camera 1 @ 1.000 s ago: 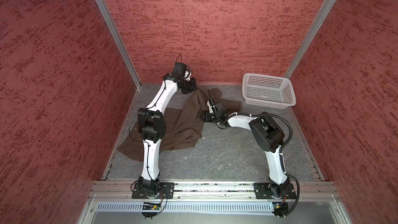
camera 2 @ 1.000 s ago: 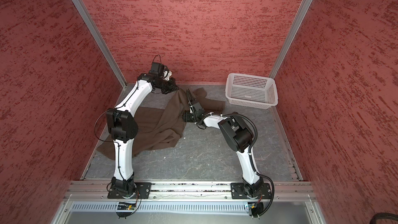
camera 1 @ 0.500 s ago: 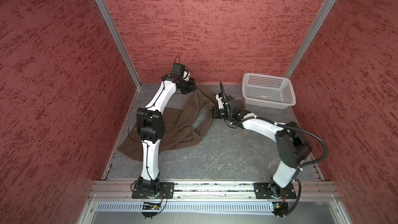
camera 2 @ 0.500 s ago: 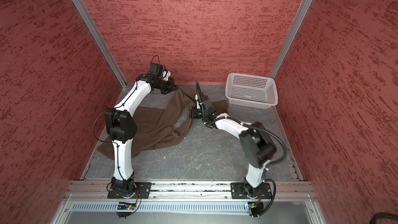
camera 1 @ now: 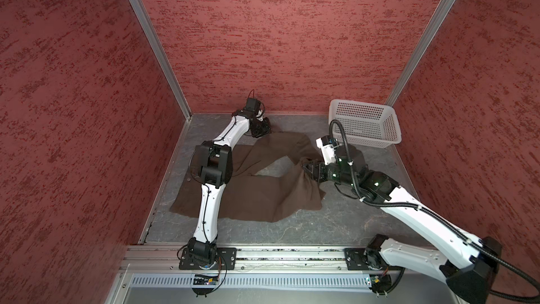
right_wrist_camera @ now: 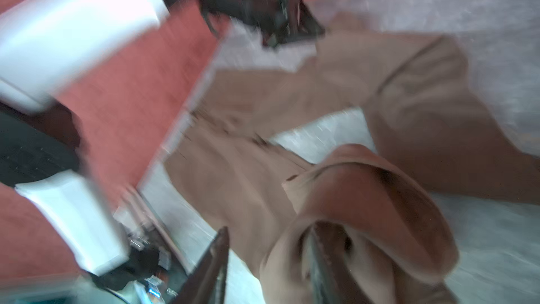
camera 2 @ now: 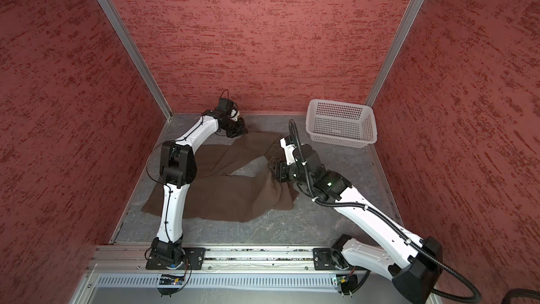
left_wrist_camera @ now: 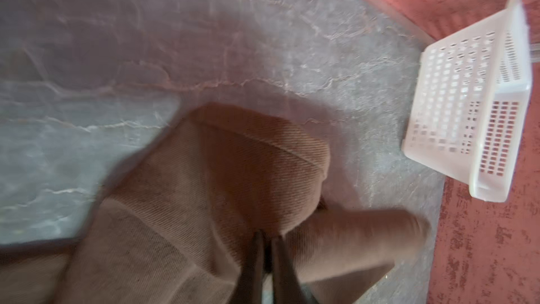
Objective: Fold and stack the trousers
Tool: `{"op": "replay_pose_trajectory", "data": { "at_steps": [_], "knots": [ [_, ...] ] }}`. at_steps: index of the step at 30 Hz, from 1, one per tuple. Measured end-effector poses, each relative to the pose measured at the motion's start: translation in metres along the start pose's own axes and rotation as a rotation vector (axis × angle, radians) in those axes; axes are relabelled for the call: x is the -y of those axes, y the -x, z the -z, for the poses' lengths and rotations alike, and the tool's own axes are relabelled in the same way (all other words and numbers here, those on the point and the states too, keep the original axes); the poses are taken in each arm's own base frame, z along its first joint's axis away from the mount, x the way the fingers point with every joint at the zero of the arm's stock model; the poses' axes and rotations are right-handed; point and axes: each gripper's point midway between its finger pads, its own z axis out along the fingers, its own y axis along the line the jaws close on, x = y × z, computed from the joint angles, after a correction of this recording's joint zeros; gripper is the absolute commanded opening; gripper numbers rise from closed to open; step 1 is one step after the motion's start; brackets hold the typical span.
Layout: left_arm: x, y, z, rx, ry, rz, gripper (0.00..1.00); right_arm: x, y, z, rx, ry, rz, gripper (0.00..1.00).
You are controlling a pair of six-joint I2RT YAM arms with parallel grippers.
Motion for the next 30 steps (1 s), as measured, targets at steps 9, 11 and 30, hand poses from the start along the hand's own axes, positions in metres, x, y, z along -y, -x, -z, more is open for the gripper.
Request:
{"op": "replay_pose_trajectory", "data": {
  "at_steps": [9, 11, 30],
  "knots": [
    [-0.020, -0.030, 0.017, -0.032, 0.112, -0.022, 0.47, 0.109, -0.032, 0.002, -0.159, -0.497, -0.100, 0.61],
    [-0.030, -0.044, 0.037, -0.031, 0.165, -0.023, 0.52, 0.144, -0.044, 0.009, -0.195, -0.599, -0.170, 0.61],
    [-0.250, -0.206, 0.150, -0.009, 0.587, 0.543, 0.29, 0.220, -0.134, -0.020, -0.352, -0.595, -0.495, 0.46]
  ]
}}
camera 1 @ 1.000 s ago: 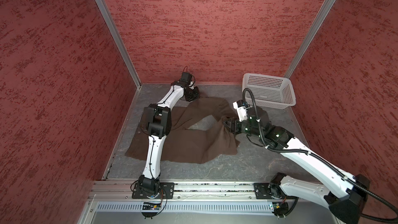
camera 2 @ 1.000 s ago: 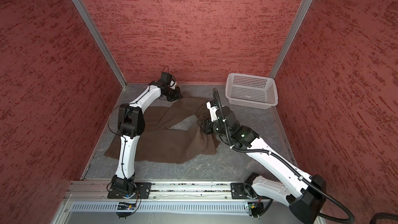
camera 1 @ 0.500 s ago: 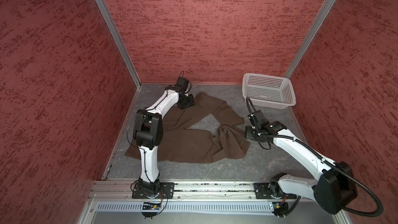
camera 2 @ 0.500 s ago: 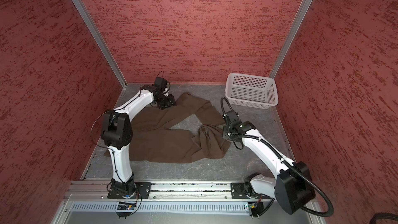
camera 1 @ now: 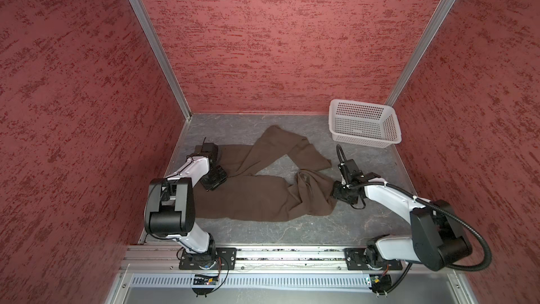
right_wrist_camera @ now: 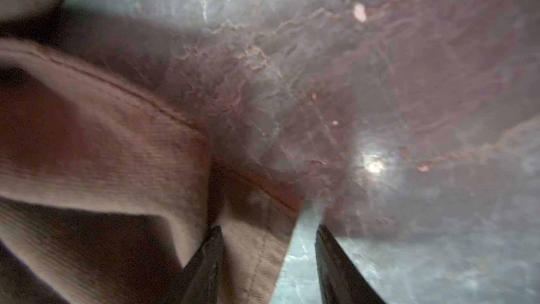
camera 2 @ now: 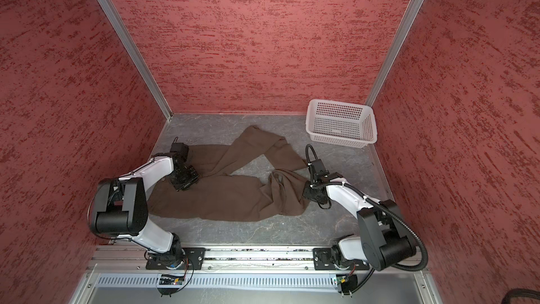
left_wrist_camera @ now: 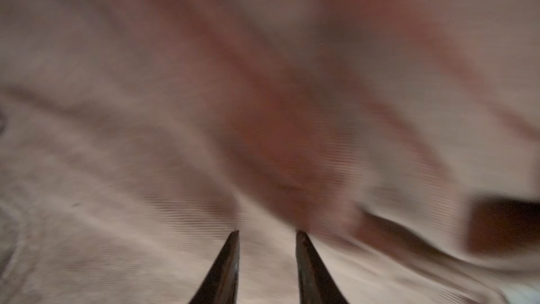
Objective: Fold and stack the trousers
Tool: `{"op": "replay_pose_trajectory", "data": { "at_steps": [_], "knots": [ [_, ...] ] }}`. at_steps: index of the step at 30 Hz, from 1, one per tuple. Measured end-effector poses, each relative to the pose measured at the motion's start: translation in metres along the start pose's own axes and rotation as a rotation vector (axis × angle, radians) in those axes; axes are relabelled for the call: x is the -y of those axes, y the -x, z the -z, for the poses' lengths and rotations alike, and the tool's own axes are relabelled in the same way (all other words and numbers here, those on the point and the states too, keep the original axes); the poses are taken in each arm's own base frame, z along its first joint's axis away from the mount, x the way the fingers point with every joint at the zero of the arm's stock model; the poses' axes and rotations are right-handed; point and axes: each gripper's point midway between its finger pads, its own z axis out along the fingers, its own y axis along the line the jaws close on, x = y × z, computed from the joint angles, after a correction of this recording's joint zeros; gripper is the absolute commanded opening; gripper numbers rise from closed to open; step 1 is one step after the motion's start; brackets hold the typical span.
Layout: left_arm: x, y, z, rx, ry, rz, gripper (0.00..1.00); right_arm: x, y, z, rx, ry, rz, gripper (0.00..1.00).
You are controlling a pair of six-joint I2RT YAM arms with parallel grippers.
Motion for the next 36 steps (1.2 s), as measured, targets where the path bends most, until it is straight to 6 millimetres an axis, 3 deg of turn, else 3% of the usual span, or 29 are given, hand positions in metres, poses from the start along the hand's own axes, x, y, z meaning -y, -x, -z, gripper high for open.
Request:
{"op": "replay_pose_trajectory", "data": {
  "at_steps": [3, 6, 9, 14, 22, 25, 28, 29, 33, 36],
  "knots": [
    [-0.007, 0.006, 0.002, 0.028, -0.019, 0.047, 0.27, -0.002, 0.004, -0.006, 0.004, 0.004, -0.009, 0.14],
    [-0.015, 0.015, 0.002, 0.053, -0.035, 0.097, 0.26, 0.000, 0.012, -0.007, 0.020, -0.001, -0.014, 0.01],
    [-0.029, 0.018, -0.004, 0.056, -0.031, 0.153, 0.26, 0.012, 0.025, -0.005, 0.047, -0.017, -0.045, 0.00],
    [-0.037, 0.024, -0.008, 0.067, -0.041, 0.202, 0.26, 0.072, 0.058, 0.013, 0.127, -0.085, -0.222, 0.00],
    [-0.039, 0.038, -0.009, 0.102, -0.063, 0.246, 0.26, 0.171, 0.108, 0.100, 0.397, -0.138, -0.546, 0.00],
    [-0.038, 0.045, -0.010, 0.115, -0.075, 0.262, 0.25, 0.195, 0.128, 0.134, 0.495, -0.160, -0.619, 0.00],
    [-0.036, 0.048, -0.011, 0.119, -0.084, 0.265, 0.26, 0.204, 0.139, 0.147, 0.539, -0.160, -0.659, 0.00],
    [-0.035, 0.049, -0.011, 0.120, -0.086, 0.265, 0.26, 0.205, 0.141, 0.148, 0.541, -0.159, -0.667, 0.00],
    [-0.034, 0.049, -0.010, 0.120, -0.090, 0.264, 0.28, 0.208, 0.161, 0.143, 0.513, -0.148, -0.676, 0.49],
    [-0.033, 0.049, -0.010, 0.124, -0.092, 0.260, 0.31, 0.207, 0.175, 0.138, 0.509, -0.160, -0.652, 0.58]
  ]
}}
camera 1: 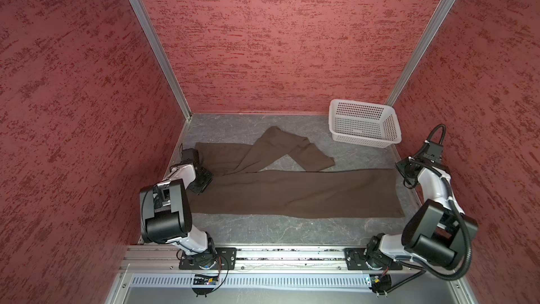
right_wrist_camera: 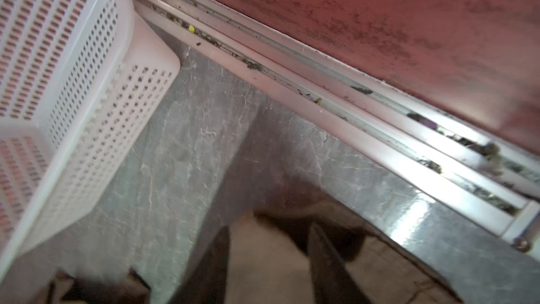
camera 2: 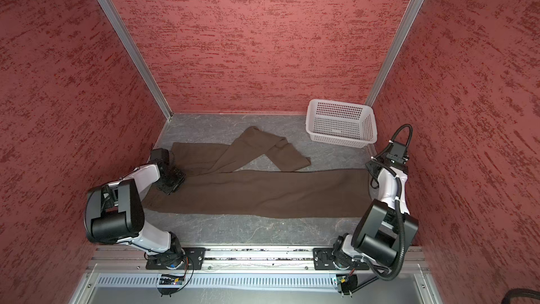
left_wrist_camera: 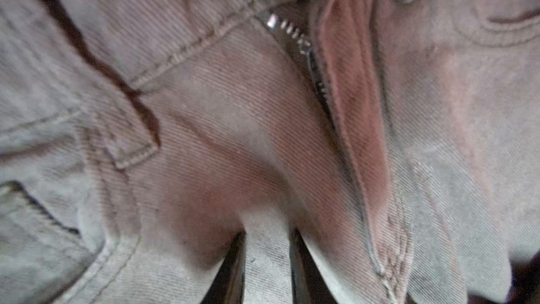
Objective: Fold and stack the trousers
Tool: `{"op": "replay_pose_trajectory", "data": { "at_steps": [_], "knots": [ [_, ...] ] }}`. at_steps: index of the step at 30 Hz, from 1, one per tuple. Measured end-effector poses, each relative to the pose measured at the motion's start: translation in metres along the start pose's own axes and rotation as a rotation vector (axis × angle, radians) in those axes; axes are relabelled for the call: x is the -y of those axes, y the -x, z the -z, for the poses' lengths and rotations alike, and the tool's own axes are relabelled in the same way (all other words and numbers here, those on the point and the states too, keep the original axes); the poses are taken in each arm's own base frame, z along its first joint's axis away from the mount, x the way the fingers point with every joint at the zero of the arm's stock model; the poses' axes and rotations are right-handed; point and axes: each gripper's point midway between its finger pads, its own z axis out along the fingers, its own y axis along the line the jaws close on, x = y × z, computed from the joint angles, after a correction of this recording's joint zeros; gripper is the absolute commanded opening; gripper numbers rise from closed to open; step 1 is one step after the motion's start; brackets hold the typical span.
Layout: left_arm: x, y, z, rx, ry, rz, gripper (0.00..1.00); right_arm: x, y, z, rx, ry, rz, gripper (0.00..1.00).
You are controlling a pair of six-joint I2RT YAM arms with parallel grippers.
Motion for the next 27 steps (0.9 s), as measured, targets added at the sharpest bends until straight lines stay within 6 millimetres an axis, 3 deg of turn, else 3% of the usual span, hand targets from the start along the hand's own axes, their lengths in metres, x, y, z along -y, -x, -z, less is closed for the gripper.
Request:
{"op": "replay_pose_trajectory", "data": {
  "at_steps": [2, 8, 13, 17, 21, 27],
  "knots": [
    [0.001, 0.000, 0.001, 0.006, 0.002, -0.003, 0.33, -0.010, -0.011, -0.001, -0.004, -0.003, 0.052, 0.59],
    [0.003, -0.012, 0.009, 0.000, 0.052, -0.050, 0.40, -0.080, -0.075, 0.013, -0.039, 0.103, 0.330, 0.57],
    [0.010, -0.007, 0.045, 0.065, 0.042, -0.075, 0.49, -0.141, -0.133, 0.024, -0.043, 0.234, 0.576, 0.57],
    [0.002, 0.003, 0.067, 0.121, 0.032, -0.040, 0.58, -0.177, -0.191, 0.008, -0.097, 0.305, 0.759, 0.57],
    [-0.001, -0.005, 0.059, 0.085, 0.066, -0.048, 0.58, -0.190, -0.251, -0.006, -0.181, 0.347, 0.886, 0.56],
    [0.009, -0.018, 0.034, 0.006, 0.107, -0.077, 0.59, -0.210, -0.302, 0.007, -0.224, 0.456, 0.969, 0.55]
  ]
}}
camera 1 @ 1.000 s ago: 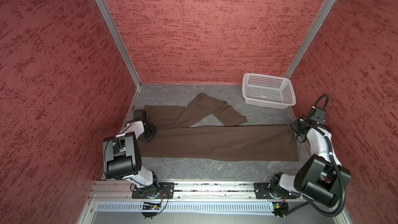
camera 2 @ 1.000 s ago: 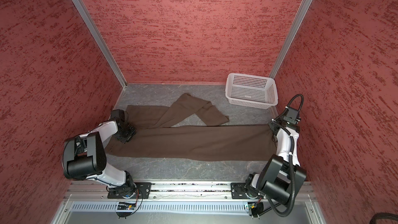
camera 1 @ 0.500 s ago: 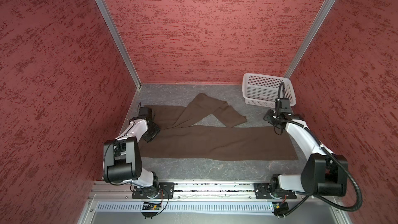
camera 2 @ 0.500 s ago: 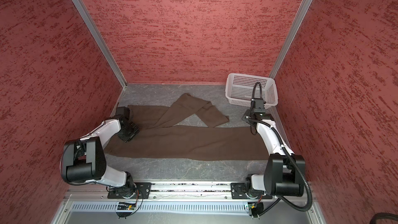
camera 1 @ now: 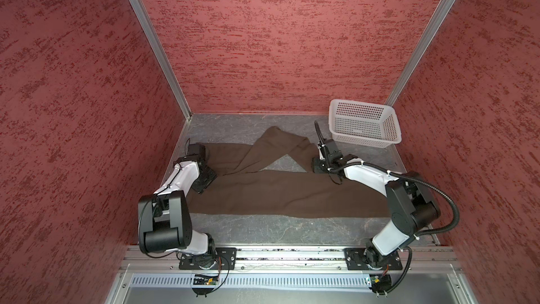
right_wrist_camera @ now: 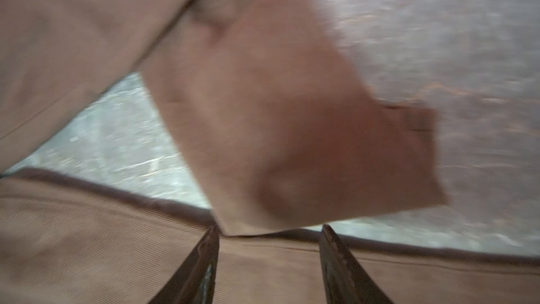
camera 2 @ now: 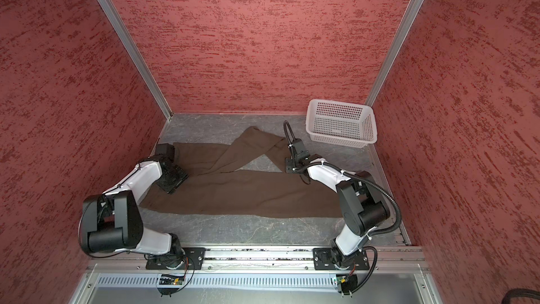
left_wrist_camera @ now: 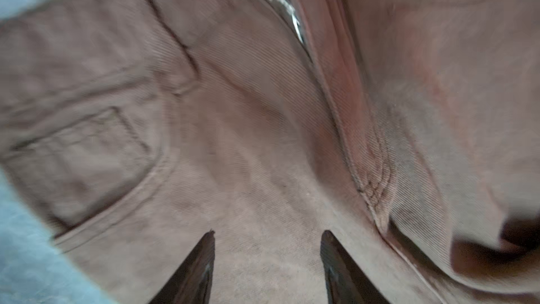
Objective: Fold and stack the trousers
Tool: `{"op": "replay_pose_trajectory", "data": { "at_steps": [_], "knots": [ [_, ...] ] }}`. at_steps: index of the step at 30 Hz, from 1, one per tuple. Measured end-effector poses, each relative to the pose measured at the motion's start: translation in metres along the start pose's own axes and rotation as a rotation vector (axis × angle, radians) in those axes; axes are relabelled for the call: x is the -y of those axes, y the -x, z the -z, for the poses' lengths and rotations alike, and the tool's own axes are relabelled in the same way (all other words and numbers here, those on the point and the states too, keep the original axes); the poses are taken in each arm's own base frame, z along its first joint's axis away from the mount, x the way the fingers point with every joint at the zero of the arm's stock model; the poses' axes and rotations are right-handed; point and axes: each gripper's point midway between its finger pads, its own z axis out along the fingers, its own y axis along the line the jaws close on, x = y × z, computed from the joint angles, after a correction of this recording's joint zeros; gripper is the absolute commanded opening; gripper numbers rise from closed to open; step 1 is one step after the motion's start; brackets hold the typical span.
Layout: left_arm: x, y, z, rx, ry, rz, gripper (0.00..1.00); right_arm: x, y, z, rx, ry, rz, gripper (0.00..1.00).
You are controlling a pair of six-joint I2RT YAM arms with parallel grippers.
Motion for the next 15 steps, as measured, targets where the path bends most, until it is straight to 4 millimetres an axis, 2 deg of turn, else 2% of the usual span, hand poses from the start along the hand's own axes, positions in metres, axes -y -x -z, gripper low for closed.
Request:
{"op": "replay_pose_trajectory", "data": {
  "at_steps": [2, 4, 8, 12, 15],
  "knots": [
    [0.019, 0.000, -0.004, -0.009, -0.006, -0.033, 0.59, -0.006, 0.000, -0.004, -0.009, 0.011, 0.006, 0.50],
    [0.042, 0.003, -0.005, -0.004, -0.025, -0.065, 0.59, -0.010, 0.008, -0.010, -0.008, 0.010, 0.005, 0.43],
    [0.083, 0.016, -0.003, 0.031, -0.087, -0.098, 0.59, -0.022, 0.052, -0.018, 0.037, 0.007, 0.011, 0.33],
    [0.101, 0.036, -0.004, 0.058, -0.120, -0.075, 0.59, -0.029, 0.104, -0.025, 0.103, -0.008, 0.001, 0.33],
    [0.110, 0.053, -0.013, 0.061, -0.127, -0.050, 0.59, -0.015, 0.135, -0.034, 0.122, -0.029, -0.037, 0.44]
  ]
}}
